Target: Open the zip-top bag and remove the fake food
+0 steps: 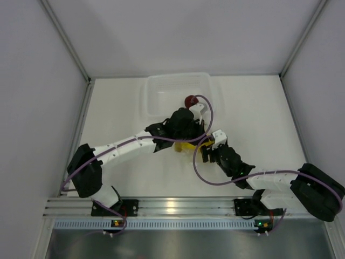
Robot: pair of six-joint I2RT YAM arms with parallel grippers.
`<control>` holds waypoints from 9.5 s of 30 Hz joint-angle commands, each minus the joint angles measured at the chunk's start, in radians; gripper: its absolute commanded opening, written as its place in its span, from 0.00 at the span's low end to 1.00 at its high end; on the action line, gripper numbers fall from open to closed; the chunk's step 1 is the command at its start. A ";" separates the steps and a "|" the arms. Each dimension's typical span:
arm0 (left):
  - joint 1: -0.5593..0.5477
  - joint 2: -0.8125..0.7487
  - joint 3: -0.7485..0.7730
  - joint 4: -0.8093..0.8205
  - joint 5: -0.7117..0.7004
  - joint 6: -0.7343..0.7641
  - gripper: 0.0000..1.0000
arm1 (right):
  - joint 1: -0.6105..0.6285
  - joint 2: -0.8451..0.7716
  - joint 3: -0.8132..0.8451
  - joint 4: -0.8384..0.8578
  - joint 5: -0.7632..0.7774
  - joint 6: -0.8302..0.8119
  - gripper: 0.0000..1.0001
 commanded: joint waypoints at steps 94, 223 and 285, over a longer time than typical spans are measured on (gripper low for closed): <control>0.026 -0.289 -0.408 0.222 -0.536 -0.266 0.00 | 0.177 -0.602 0.351 -1.059 0.256 0.281 0.00; -0.269 -0.060 -0.244 0.439 -0.605 -0.673 0.00 | -0.125 -0.065 0.208 -0.277 0.112 0.557 0.55; -0.069 -0.781 -0.943 0.392 -0.690 -0.727 0.00 | 0.021 0.805 0.911 -0.387 -0.321 0.071 0.87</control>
